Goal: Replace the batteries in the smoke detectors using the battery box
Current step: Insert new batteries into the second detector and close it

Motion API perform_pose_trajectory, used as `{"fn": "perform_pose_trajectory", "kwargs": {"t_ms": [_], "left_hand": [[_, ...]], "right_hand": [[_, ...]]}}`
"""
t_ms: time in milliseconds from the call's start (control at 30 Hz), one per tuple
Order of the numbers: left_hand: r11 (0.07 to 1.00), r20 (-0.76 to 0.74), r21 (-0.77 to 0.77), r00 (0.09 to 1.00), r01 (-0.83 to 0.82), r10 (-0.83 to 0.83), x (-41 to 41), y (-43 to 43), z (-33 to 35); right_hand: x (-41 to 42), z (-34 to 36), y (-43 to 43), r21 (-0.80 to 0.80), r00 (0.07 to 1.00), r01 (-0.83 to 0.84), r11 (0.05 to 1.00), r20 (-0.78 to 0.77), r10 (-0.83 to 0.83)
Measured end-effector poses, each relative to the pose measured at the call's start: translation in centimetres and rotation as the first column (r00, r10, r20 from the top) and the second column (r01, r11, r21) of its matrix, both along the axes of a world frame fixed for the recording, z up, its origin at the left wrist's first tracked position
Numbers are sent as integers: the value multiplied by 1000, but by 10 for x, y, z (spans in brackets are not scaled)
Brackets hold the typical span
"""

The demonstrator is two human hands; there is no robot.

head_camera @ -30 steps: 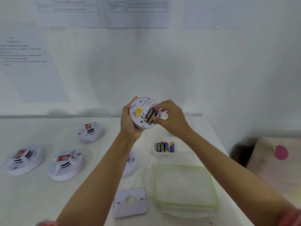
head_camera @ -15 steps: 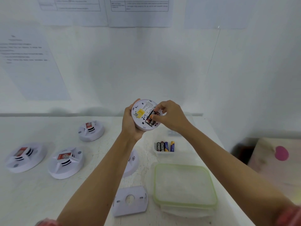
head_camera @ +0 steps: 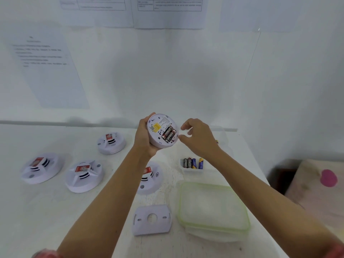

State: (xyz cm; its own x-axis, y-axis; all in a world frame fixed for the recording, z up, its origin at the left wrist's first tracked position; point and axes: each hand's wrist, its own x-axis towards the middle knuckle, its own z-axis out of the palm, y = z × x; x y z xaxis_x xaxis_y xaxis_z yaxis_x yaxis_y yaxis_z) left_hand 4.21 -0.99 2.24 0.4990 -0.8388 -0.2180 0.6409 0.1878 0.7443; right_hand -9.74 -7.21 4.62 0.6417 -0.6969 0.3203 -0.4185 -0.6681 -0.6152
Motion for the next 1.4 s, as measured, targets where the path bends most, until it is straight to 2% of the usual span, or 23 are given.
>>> {"fn": "perform_pose_trajectory", "kwargs": {"t_ms": [33, 100, 167, 200, 300, 400, 500, 633, 700, 767, 867, 933, 1000, 1133, 1233, 1400], "left_hand": [[1000, 5, 7, 1000, -12, 12, 3, 5, -1], [998, 12, 27, 998, -56, 56, 9, 16, -4], [996, 10, 33, 997, -78, 77, 12, 27, -7], [996, 6, 27, 996, -86, 86, 13, 32, -9], [995, -13, -9, 995, -96, 96, 16, 48, -14], [995, -38, -40, 996, -87, 85, 20, 63, -13], [996, -34, -43, 997, -77, 75, 28, 77, -10], [997, -53, -72, 998, -21, 17, 40, 96, -7], [997, -50, -78, 999, 7, -11, 46, 106, -4], [996, -49, -85, 998, 25, -29, 55, 115, -2], [990, -34, -117, 996, 80, -84, 61, 125, 0], [981, -21, -139, 990, 136, -140, 57, 131, 4], [975, -11, -138, 984, 172, -176, 54, 135, 5], [975, -81, -119, 977, 187, -197, 51, 135, 6], [974, -133, -160, 974, 162, -184, 49, 131, 1], [973, -141, -187, 976, 138, -166, 40, 126, 3]], "right_hand": [[-4, 2, 11, 4, 999, -28, 1000, -31, 28], [-10, 4, 39, 95, 953, -217, 971, -196, 232], [-13, -4, 70, 179, 792, -424, 888, -402, 459], [-13, -12, 84, 202, 704, -488, 849, -483, 520], [-11, -41, 112, 202, 531, -547, 813, -666, 523], [-6, -60, 123, 133, 490, -567, 813, -740, 462], [-3, -61, 128, 101, 511, -569, 816, -734, 448], [-1, -53, 132, 150, 529, -554, 819, -696, 486], [-1, -39, 135, 168, 586, -513, 842, -648, 487], [3, -13, 135, 183, 706, -460, 869, -517, 483], [21, 21, 131, 185, 916, -352, 918, -134, 378], [38, 28, 129, 147, 964, -267, 952, 52, 262], [53, 27, 134, 122, 974, -201, 972, 133, 185], [66, 18, 144, 31, 984, -149, 988, 100, 145], [65, 13, 144, 2, 988, -124, 992, 93, 123], [61, 12, 145, -50, 982, -145, 988, 118, 150]]}}
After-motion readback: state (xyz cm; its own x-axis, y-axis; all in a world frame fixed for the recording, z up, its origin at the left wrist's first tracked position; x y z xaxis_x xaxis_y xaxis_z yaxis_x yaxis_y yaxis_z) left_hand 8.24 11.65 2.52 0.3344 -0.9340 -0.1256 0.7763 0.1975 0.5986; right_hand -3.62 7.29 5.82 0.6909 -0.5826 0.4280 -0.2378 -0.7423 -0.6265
